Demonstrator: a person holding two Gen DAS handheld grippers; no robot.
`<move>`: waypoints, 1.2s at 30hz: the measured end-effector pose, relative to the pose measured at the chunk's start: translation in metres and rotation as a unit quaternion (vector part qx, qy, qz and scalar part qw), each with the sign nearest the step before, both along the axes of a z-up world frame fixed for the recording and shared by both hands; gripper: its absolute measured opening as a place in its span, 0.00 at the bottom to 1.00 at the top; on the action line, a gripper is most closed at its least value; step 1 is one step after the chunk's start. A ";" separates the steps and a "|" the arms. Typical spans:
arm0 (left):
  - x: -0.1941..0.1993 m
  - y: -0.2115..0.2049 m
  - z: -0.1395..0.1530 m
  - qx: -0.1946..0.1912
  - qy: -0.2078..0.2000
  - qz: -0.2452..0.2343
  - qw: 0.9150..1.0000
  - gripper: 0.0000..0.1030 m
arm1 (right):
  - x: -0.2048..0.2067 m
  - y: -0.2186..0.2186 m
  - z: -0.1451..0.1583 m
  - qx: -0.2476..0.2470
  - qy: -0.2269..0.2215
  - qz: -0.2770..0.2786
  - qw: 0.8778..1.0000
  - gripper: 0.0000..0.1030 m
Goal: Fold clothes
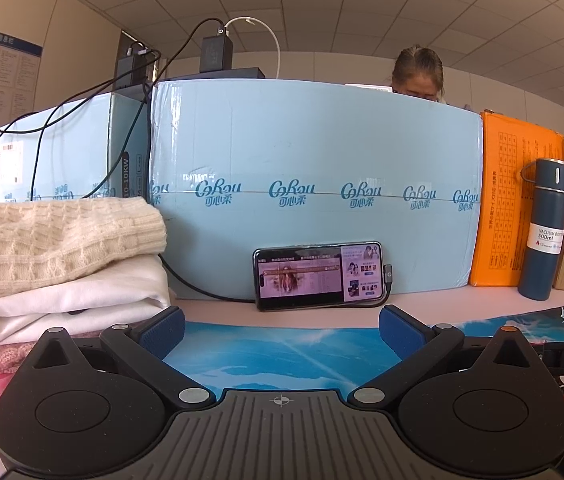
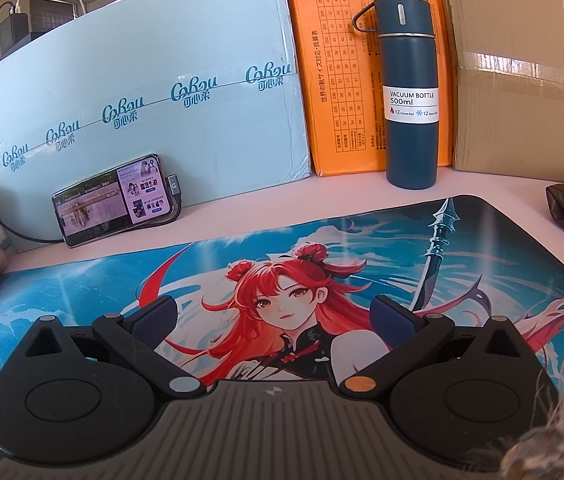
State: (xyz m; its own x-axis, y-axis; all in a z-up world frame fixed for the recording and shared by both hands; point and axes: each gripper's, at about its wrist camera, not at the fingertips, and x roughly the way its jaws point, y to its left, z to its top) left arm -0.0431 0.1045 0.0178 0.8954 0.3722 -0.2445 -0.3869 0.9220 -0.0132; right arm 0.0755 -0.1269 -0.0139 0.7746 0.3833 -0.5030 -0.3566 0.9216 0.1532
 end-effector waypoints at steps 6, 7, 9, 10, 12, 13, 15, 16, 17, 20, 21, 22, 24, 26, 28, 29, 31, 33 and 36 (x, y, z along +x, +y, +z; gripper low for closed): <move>0.000 0.001 0.000 -0.001 0.001 -0.001 1.000 1.00 | 0.000 0.000 0.000 0.000 0.000 -0.001 1.000 1.00; 0.001 0.001 0.000 -0.001 0.001 0.000 1.000 1.00 | 0.000 0.000 0.001 0.000 -0.001 -0.001 1.000 1.00; 0.001 0.001 0.000 -0.001 0.002 0.000 1.000 1.00 | 0.000 0.000 0.001 0.000 -0.001 -0.002 1.000 1.00; 0.001 0.001 0.000 -0.001 0.002 0.000 1.000 1.00 | 0.000 0.000 0.001 0.000 -0.002 -0.002 1.000 1.00; 0.001 0.002 0.000 -0.002 0.002 0.000 1.000 1.00 | 0.000 0.000 0.001 0.001 -0.002 -0.003 1.000 1.00; 0.001 0.002 0.000 -0.002 0.003 0.000 1.000 1.00 | -0.001 0.000 0.001 0.001 -0.003 -0.003 1.000 1.00; 0.002 0.002 0.000 -0.003 0.004 0.001 1.000 1.00 | -0.001 0.000 0.001 0.001 -0.003 -0.004 1.000 1.00; 0.002 0.002 0.000 -0.003 0.004 0.001 1.000 1.00 | -0.001 0.000 0.001 0.001 -0.003 -0.004 1.000 1.00; 0.002 0.002 0.000 -0.003 0.004 0.001 1.000 1.00 | -0.001 0.000 0.001 0.001 -0.003 -0.004 1.000 1.00; 0.002 0.002 0.000 -0.004 0.005 0.002 1.000 1.00 | -0.001 0.000 0.001 0.001 -0.003 -0.005 1.000 1.00; 0.002 0.002 0.000 -0.004 0.005 0.002 1.000 1.00 | -0.001 0.000 0.001 0.001 -0.003 -0.005 1.000 1.00; 0.002 0.003 0.000 -0.004 0.005 0.002 1.000 1.00 | -0.001 0.000 0.001 0.001 -0.003 -0.005 1.000 1.00; 0.002 0.003 0.000 -0.007 0.007 0.001 1.000 1.00 | -0.001 0.000 0.001 0.001 -0.003 -0.005 1.000 1.00; 0.003 0.005 0.000 -0.011 0.009 0.001 1.000 1.00 | 0.000 -0.001 0.001 0.001 -0.003 -0.005 1.000 1.00; 0.004 0.006 -0.001 -0.017 0.011 0.001 1.000 1.00 | 0.000 -0.001 0.001 0.001 -0.002 -0.005 1.000 1.00; 0.004 0.007 -0.001 -0.019 0.013 0.000 1.000 1.00 | 0.000 -0.001 0.001 0.001 -0.003 -0.005 1.000 1.00; 0.005 0.008 -0.002 -0.024 0.017 0.001 1.000 1.00 | 0.000 0.000 0.001 0.001 -0.002 -0.005 1.000 1.00; 0.005 0.008 -0.002 -0.025 0.018 0.001 1.000 1.00 | 0.000 0.000 0.001 0.001 -0.002 -0.005 1.000 1.00; 0.006 0.009 -0.002 -0.026 0.019 0.002 0.999 1.00 | -0.001 0.000 0.001 0.001 -0.002 -0.005 1.000 1.00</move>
